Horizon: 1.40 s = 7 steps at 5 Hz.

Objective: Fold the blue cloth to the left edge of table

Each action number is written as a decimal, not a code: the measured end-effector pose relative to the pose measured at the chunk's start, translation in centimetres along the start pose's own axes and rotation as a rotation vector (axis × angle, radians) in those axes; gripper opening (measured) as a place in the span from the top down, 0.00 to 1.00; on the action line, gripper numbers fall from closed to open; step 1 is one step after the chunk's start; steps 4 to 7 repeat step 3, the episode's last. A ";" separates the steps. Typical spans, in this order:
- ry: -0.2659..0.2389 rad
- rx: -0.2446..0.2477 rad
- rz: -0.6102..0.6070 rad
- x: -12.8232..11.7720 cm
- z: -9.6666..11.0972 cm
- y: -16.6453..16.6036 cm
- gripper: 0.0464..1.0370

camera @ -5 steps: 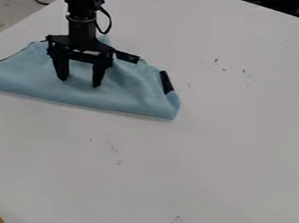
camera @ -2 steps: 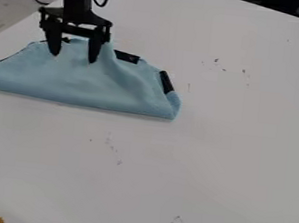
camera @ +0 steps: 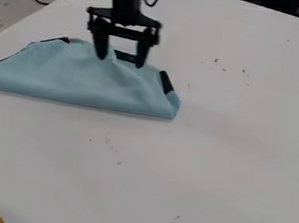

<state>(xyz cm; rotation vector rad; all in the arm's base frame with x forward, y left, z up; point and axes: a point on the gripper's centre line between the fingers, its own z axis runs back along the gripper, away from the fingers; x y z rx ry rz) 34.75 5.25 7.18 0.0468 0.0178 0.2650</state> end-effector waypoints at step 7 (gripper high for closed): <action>-0.027 -0.062 -0.165 -2.7 5.4 -8.3 0.04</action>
